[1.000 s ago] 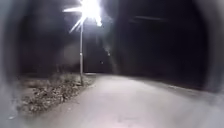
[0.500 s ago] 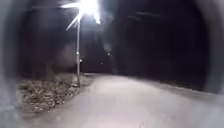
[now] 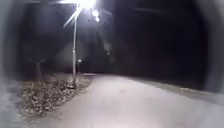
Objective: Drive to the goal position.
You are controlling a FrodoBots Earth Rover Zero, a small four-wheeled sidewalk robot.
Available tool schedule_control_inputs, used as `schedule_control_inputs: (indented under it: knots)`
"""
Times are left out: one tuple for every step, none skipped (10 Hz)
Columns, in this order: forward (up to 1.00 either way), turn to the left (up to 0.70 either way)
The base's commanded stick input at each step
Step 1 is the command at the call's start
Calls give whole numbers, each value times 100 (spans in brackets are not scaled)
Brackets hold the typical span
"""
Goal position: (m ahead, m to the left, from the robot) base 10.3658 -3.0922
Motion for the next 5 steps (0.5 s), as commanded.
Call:
schedule_control_inputs:
  knots:
    - [70, 0]
    - [70, 0]
    - [70, 0]
    - [70, 0]
    - [70, 0]
